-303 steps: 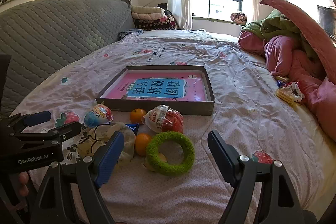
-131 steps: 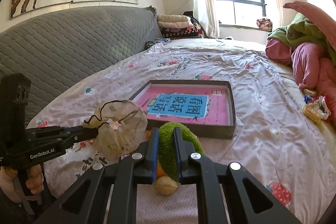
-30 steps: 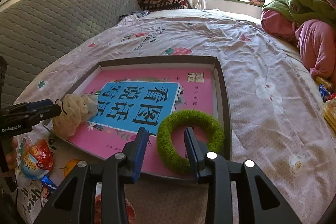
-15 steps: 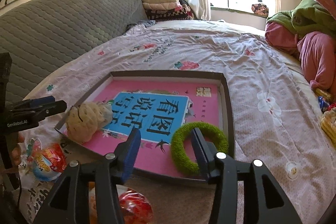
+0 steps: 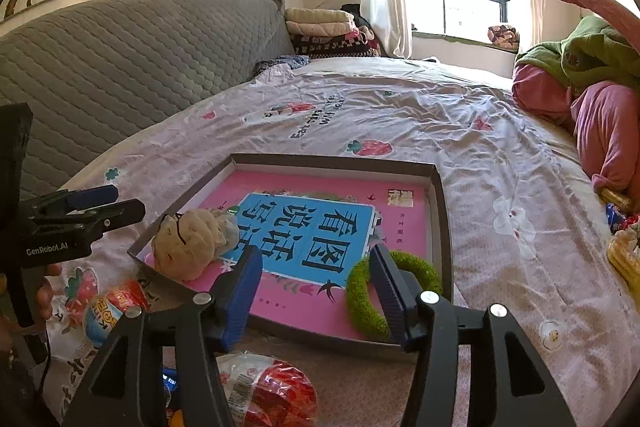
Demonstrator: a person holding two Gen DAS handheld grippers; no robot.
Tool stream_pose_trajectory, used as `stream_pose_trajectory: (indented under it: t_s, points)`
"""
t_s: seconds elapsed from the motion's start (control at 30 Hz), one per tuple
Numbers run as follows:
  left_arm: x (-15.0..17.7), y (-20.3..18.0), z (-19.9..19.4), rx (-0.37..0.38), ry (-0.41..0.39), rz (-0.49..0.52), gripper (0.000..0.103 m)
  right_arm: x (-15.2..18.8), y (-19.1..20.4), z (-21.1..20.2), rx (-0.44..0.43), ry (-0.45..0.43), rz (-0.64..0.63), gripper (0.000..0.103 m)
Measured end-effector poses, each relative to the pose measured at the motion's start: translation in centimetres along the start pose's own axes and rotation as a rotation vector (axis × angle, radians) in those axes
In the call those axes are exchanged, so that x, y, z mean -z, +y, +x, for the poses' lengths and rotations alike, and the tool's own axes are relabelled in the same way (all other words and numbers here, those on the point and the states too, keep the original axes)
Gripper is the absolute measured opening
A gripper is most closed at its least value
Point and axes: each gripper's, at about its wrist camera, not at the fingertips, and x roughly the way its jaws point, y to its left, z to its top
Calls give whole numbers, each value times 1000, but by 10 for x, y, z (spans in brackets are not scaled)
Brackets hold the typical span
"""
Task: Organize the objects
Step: 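Withdraw both open tools from the tray back toward the remaining items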
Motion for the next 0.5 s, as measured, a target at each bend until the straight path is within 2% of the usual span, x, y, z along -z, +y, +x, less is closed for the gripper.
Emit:
stream_pose_trajectory:
  t_s: [0.5]
  points:
    - [9, -6, -16, 21, -8, 7, 76, 1, 5, -12, -12, -15, -4, 56]
